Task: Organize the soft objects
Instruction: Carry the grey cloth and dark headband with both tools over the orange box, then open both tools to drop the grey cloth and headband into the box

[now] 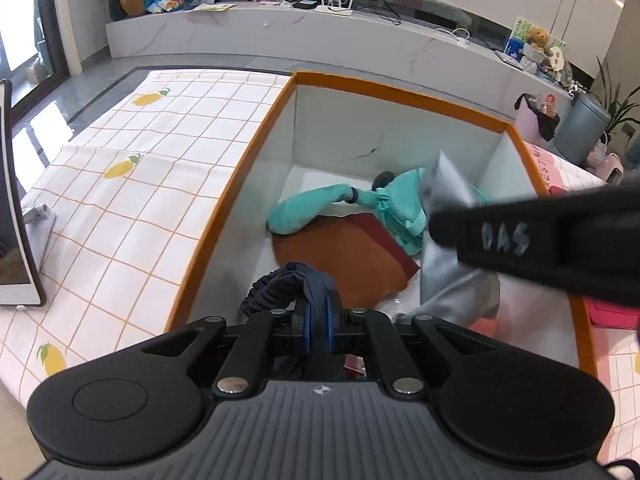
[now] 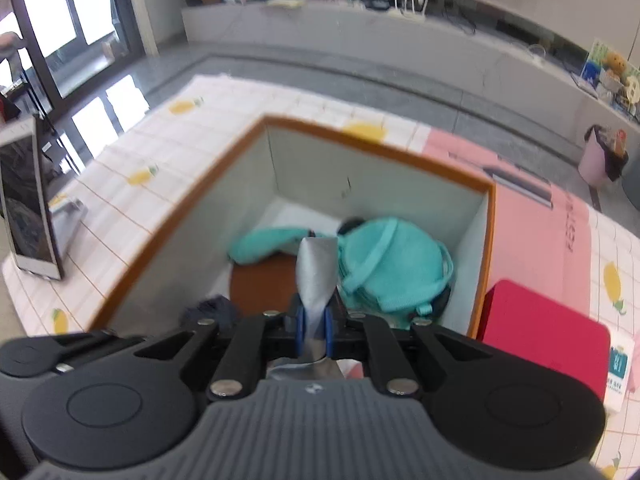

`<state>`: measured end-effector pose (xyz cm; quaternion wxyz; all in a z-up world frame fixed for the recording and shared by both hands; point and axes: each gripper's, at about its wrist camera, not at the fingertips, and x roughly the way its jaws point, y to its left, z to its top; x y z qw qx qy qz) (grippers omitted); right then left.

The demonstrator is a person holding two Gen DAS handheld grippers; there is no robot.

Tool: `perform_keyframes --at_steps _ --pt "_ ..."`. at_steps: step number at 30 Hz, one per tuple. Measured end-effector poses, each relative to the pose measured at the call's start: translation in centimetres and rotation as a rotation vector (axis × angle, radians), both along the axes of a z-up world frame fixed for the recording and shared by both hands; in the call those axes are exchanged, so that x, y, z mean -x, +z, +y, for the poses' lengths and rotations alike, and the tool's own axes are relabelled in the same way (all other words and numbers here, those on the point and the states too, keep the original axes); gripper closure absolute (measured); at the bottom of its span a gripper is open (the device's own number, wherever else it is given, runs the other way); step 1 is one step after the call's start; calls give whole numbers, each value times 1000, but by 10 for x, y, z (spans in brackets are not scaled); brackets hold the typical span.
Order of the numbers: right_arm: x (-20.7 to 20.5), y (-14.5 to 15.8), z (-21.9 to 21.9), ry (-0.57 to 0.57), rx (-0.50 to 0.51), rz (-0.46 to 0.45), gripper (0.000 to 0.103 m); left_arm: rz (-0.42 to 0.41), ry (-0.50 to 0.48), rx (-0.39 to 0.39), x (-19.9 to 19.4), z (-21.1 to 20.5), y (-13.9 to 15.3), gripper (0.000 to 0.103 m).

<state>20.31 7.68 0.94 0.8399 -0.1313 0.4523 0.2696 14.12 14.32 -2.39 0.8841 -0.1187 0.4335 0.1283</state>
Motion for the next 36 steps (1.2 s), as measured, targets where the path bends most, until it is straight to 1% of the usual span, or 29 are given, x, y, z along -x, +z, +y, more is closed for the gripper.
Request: perform_keyframes --at_steps 2,4,9,12,16,18,19,24,27,28,30,31,32,34,36 --pt "-1 -8 3 12 33 9 96 12 2 13 0 1 -1 95" --pt "-3 -16 4 28 62 38 96 27 0 30 -1 4 -3 95" --pt "-13 -29 -1 12 105 102 96 61 -10 24 -5 5 -7 95" --pt "-14 -32 -1 21 138 102 95 67 -2 29 -4 5 -7 94" --pt "-13 -34 -3 41 155 112 95 24 12 37 -2 9 -2 85" --pt "-12 -35 -3 51 158 112 95 13 -1 47 0 9 1 76" --pt "-12 -35 -4 52 159 111 95 4 -8 57 1 9 2 73" --pt "-10 -34 -8 54 152 110 95 -51 -22 48 10 7 11 59" --pt "-11 -31 -11 51 136 106 95 -86 -18 50 14 6 16 54" --pt "-11 -30 -12 45 129 102 95 -110 -9 57 18 8 19 51" --pt "-11 -25 -15 28 109 89 95 -196 6 79 28 15 29 37" --pt "-12 -23 -16 22 99 82 95 -238 9 91 32 19 34 32" --pt "-13 -21 -16 17 90 75 95 -276 24 114 36 24 38 30" --pt "-16 -14 -16 0 67 61 95 -327 62 169 42 34 42 30" --pt "-20 -7 -13 -11 35 44 95 -331 79 196 42 41 41 30"
